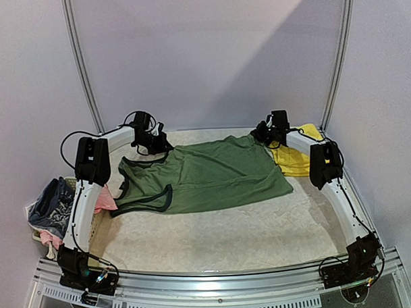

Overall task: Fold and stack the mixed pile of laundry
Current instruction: Fold the 1/3-folded tank top at the center of the board.

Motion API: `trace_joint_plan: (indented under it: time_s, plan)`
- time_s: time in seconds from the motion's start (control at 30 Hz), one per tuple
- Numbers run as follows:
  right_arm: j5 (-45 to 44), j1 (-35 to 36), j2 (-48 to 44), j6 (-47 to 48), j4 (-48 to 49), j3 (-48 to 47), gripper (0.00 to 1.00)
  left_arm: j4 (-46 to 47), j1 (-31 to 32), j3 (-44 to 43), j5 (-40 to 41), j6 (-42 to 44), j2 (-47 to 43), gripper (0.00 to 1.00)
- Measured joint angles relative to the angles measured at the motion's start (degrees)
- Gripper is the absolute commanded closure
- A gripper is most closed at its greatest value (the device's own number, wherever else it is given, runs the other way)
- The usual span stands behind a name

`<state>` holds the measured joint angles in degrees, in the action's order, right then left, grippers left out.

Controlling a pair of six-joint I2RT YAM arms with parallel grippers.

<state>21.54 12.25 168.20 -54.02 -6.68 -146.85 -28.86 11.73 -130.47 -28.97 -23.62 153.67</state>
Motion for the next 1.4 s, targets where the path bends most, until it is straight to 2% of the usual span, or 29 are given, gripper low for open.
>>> trace_joint_plan:
  time_s: [0.27,0.7,1.13,1.4]
  plan:
    - [3.5,-1.4,-5.3,2.1,4.8,9.0,1.0,0.1,0.0,1.9,0.2,0.0,-1.6,1.0]
    - [9.1,-3.4,-13.2,3.1,12.4,18.5,1.0,1.8,0.0,9.2,0.9,0.5,-11.1,1.0]
    - [11.8,-3.4,-21.0,6.7,14.6,32.3,1.0,5.6,0.3,22.6,1.1,1.4,-17.4,1.0]
    - [12.6,-3.5,-27.5,9.5,16.7,39.1,1.0,8.8,1.3,27.9,1.6,3.0,-21.2,1.0]
